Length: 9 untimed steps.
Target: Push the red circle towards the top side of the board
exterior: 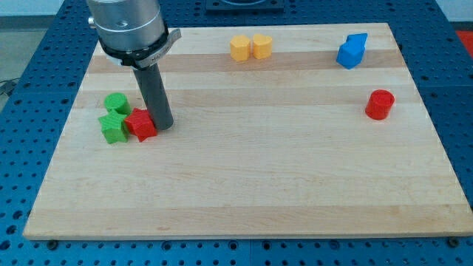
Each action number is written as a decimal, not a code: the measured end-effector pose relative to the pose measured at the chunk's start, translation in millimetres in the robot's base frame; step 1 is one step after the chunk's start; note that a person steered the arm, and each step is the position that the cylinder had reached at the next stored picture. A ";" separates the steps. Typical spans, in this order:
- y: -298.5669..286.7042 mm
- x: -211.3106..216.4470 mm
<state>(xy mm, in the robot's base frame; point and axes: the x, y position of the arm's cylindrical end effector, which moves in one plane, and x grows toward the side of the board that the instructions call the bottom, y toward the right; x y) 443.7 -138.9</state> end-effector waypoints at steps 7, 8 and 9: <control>175.7 36.0; 195.0 38.0; 219.1 38.0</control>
<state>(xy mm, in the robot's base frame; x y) 481.7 80.2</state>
